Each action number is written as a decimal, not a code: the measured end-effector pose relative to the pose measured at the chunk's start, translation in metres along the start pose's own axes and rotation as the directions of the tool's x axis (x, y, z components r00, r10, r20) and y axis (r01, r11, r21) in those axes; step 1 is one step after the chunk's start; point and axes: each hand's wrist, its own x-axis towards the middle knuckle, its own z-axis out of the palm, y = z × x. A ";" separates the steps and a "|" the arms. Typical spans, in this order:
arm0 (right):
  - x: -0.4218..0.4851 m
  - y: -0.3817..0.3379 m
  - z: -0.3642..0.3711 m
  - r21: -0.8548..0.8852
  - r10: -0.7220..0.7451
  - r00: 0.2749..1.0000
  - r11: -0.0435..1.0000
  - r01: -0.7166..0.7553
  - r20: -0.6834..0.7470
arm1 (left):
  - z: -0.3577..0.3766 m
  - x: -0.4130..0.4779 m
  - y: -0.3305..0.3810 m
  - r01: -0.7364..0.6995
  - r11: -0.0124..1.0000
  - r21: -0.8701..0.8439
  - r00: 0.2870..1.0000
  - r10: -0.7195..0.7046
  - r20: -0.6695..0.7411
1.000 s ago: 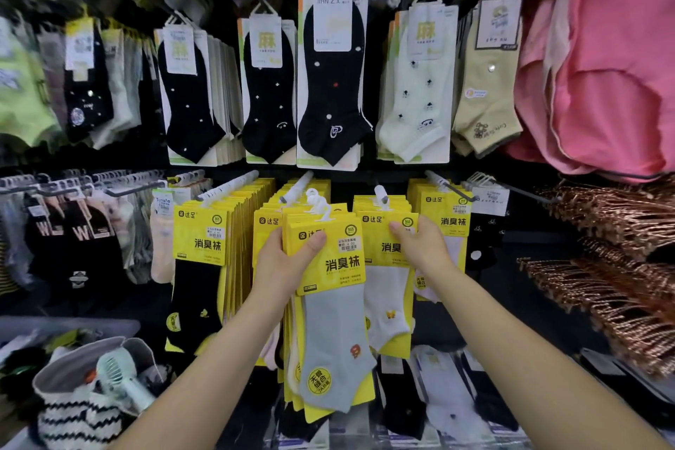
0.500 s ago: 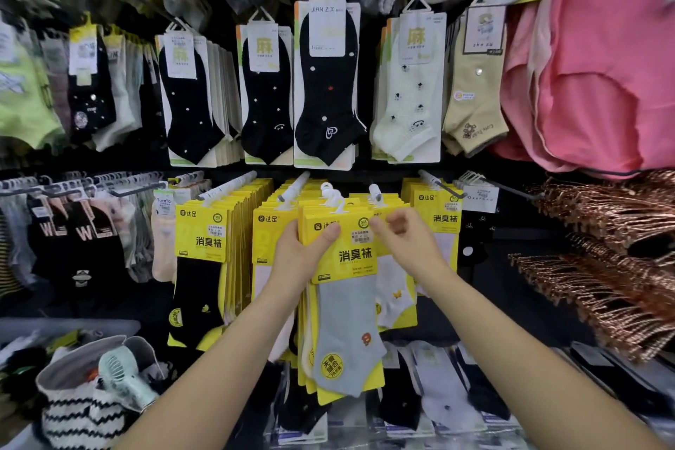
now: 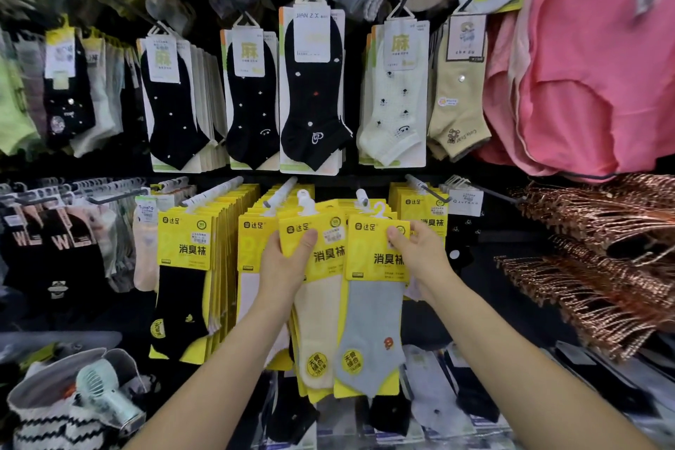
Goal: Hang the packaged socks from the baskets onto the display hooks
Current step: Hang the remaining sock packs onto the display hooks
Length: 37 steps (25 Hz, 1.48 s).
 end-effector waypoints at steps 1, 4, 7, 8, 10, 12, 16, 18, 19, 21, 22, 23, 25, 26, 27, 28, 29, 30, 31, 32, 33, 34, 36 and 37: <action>0.004 -0.001 0.000 -0.049 -0.025 0.999 0.999 0.024 -0.040 | -0.006 0.003 0.002 -0.021 1.000 0.006 0.999 0.022 -0.031; 0.015 -0.002 0.005 -0.192 -0.110 0.989 0.977 0.090 -0.098 | -0.021 0.010 0.006 -0.051 0.998 0.034 0.997 0.053 -0.057; 0.024 0.003 0.015 -0.258 -0.093 0.993 0.963 0.072 -0.070 | -0.032 0.011 0.004 -0.052 0.998 0.019 0.996 0.053 -0.075; 0.026 0.006 0.017 -0.273 -0.079 0.995 0.960 0.058 -0.065 | -0.035 0.010 0.003 -0.048 0.999 0.014 0.995 0.049 -0.082; 0.030 0.010 0.021 -0.281 -0.062 0.995 0.959 0.039 -0.073 | -0.039 0.010 0.002 -0.035 0.999 0.015 0.995 0.036 -0.093; 0.031 0.011 0.022 -0.304 -0.061 0.994 0.952 0.030 -0.092 | -0.041 0.007 0.004 -0.024 0.999 0.032 0.997 0.026 -0.077; 0.025 0.013 0.020 -0.329 -0.060 0.983 0.944 0.001 -0.171 | -0.034 0.004 0.007 -0.039 0.998 0.058 0.998 0.041 -0.039; 0.016 0.014 0.018 -0.308 -0.132 0.963 0.950 0.055 -0.236 | -0.025 0.002 0.007 -0.051 0.998 0.047 0.998 0.052 -0.025; 0.012 0.014 0.019 -0.276 -0.174 0.961 0.955 0.111 -0.215 | -0.020 -0.001 0.008 -0.056 0.998 0.042 0.998 0.056 -0.018; 0.001 0.012 0.026 -0.235 -0.209 0.977 0.953 0.193 -0.044 | -0.009 0.001 0.006 -0.045 0.998 0.051 0.999 0.045 0.007; -0.003 0.010 0.032 -0.258 -0.204 0.978 0.943 0.210 0.052 | -0.003 0.000 0.005 -0.032 0.998 0.058 0.999 0.031 0.024; -0.007 0.009 0.037 -0.292 -0.194 0.974 0.931 0.221 0.116 | 0.002 -0.002 0.006 -0.027 0.997 0.071 0.999 0.025 0.030; -0.009 0.006 0.040 -0.326 -0.200 0.971 0.916 0.233 0.130 | 0.012 -0.003 0.007 -0.002 0.998 0.067 0.999 -0.001 0.039; -0.009 0.005 0.039 -0.320 -0.211 0.971 0.918 0.236 0.111 | 0.016 -0.005 0.009 0.007 0.999 0.040 0.998 -0.009 0.057; -0.009 0.004 0.036 -0.304 -0.216 0.972 0.923 0.235 0.095 | 0.020 -0.007 0.011 0.015 1.000 0.015 0.997 -0.016 0.074; -0.008 0.004 0.032 -0.271 -0.214 0.973 0.935 0.229 0.084 | 0.022 -0.008 0.012 0.029 1.000 -0.004 0.996 -0.028 0.079; -0.007 0.003 0.028 -0.225 -0.200 0.977 0.951 0.212 0.078 | 0.023 -0.009 0.013 0.048 0.999 -0.006 0.996 -0.047 0.075; -0.007 0.003 0.024 -0.173 -0.174 0.982 0.968 0.184 0.073 | 0.023 -0.007 0.009 0.062 0.998 -0.015 0.996 -0.061 0.072; -0.007 0.003 0.021 -0.123 -0.145 0.987 0.981 0.152 0.070 | 0.024 -0.005 0.007 0.067 0.998 -0.018 0.995 -0.066 0.068; -0.005 0.005 0.017 -0.079 -0.118 0.991 0.989 0.123 0.063 | 0.023 -0.003 0.005 0.074 0.997 -0.015 0.995 -0.073 0.067; -0.004 0.006 0.014 -0.056 -0.094 0.995 0.994 0.096 0.043 | 0.022 -0.003 0.004 0.077 0.997 -0.003 0.995 -0.077 0.065; -0.002 0.009 0.010 -0.047 -0.072 0.997 0.996 0.072 0.014 | 0.019 -0.002 0.003 0.071 0.997 0.001 0.996 -0.071 0.046; 0.006 0.011 0.004 -0.031 -0.039 0.998 0.999 0.037 -0.047 | 0.013 -0.001 0.004 0.037 0.999 0.007 0.999 -0.036 -0.008; 0.009 0.011 0.003 -0.018 -0.024 0.998 1.000 0.023 -0.064 | 0.008 -0.001 0.006 0.014 1.000 0.010 0.999 -0.013 -0.031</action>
